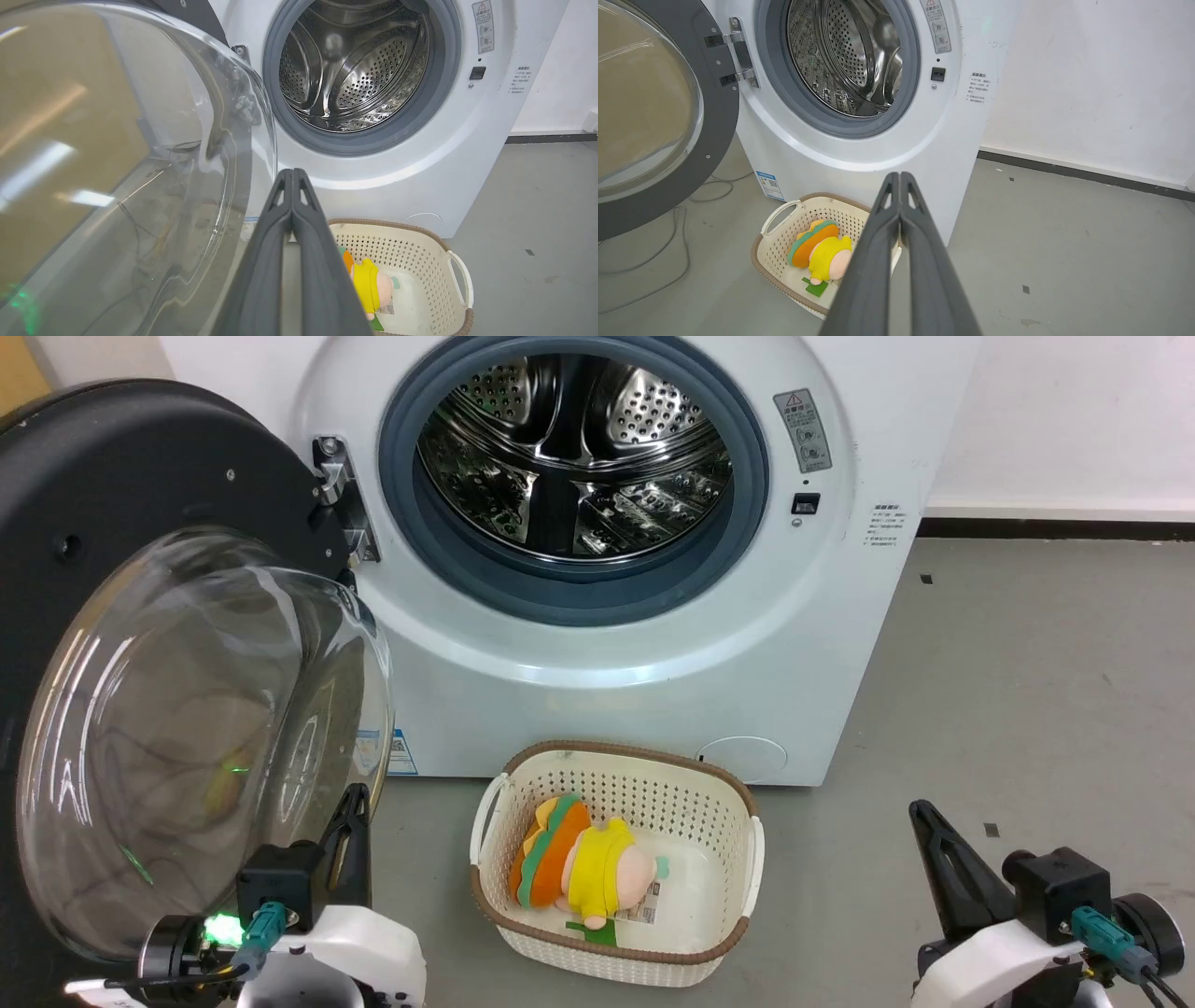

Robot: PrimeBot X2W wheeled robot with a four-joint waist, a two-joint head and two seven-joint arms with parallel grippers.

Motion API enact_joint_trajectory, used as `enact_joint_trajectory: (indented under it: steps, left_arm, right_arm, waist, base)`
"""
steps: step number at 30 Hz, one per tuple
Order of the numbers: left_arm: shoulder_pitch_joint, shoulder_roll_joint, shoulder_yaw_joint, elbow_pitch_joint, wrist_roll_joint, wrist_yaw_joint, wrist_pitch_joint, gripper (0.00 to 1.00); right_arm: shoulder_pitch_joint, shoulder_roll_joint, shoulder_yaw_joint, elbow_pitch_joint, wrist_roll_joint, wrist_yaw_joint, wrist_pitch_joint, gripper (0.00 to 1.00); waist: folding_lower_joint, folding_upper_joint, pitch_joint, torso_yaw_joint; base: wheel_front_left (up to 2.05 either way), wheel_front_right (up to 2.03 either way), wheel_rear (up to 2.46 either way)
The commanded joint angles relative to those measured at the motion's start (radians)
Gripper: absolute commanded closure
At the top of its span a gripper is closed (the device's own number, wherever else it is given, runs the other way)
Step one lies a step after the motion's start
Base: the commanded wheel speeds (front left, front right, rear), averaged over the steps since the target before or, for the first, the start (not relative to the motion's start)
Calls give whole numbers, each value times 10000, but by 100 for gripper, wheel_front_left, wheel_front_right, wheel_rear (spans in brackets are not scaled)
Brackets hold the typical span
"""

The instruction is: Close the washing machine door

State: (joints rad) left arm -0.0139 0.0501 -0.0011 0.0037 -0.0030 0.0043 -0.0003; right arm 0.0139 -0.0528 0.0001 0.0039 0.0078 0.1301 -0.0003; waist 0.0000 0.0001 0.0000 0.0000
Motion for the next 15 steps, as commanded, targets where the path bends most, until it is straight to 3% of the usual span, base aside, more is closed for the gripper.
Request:
enact_joint_trajectory:
  steps: [1,10,11,15]
  left_arm:
    - [139,1,11,-37,30,-43,3,100]
    - [139,1,11,-37,30,-43,3,100]
    - [139,1,11,-37,30,-43,3,0]
    - [-5,0,-20,20,-10,49,-42,0]
  right_arm:
    - [-139,26,-1,-39,-78,6,3,100]
    - [-139,26,-1,-39,-78,6,3,100]
    - [-139,26,-1,-39,-78,6,3,0]
    - [6,0,-25,24,44,0,-42,0]
  waist:
    - [0,-1,0,0]
    - [0,-1,0,0]
    - [0,-1,0,0]
    - [0,-1,4,0]
  base:
    - [0,0,0]
    - [0,0,0]
    - [0,0,0]
    - [0,0,0]
